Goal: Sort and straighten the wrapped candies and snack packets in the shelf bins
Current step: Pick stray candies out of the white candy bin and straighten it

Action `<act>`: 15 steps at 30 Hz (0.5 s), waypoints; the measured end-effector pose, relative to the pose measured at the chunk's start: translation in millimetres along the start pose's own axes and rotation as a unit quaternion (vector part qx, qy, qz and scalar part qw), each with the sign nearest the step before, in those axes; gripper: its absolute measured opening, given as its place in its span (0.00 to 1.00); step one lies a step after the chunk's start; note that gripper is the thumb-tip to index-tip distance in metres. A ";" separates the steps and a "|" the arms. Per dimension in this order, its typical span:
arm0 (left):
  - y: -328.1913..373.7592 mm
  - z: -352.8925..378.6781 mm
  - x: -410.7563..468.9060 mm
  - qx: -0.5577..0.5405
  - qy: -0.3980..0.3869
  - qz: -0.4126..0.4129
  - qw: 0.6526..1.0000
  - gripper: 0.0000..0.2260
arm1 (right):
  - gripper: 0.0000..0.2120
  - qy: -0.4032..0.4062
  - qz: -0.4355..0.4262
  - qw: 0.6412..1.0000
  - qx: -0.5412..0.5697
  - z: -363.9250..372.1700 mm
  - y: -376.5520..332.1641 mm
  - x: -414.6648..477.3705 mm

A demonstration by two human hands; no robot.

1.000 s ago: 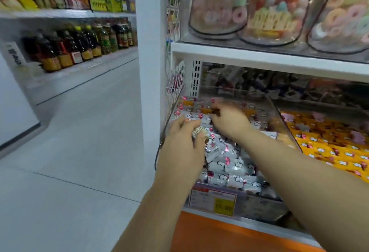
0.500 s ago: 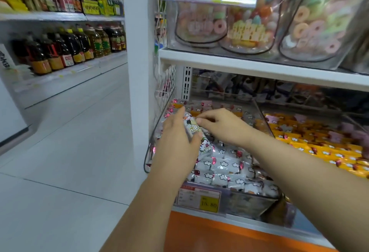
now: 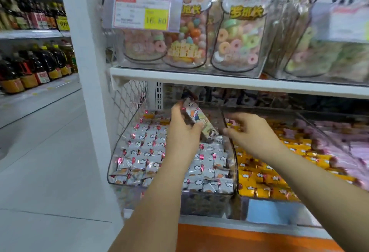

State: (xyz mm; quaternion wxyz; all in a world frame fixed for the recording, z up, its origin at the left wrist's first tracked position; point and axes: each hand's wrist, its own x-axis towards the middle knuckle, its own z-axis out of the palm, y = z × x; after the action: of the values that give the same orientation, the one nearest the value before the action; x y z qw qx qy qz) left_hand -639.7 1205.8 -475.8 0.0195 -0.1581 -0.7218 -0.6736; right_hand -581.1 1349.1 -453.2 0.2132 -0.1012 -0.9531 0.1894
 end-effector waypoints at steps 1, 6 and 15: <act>-1.1 6.9 6.1 -0.012 0.019 -0.003 1.000 0.19 | 0.21 -0.026 0.015 1.000 -0.003 -1.1 7.0 -3.8; -11.9 34.4 30.5 -0.090 0.068 -0.033 0.993 0.16 | 0.15 -0.097 0.017 0.992 0.084 7.2 21.7 -13.6; -19.0 45.9 47.5 0.220 -0.022 0.029 0.975 0.19 | 0.17 -0.125 0.012 0.984 0.126 12.6 26.9 -11.6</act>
State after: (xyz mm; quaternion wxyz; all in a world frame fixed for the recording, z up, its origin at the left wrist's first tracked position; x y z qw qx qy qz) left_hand -681.2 1259.5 -486.9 0.0571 -0.1855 -0.8475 -0.4940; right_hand -573.4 1366.4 -478.9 0.1012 -0.0605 -0.9394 0.3218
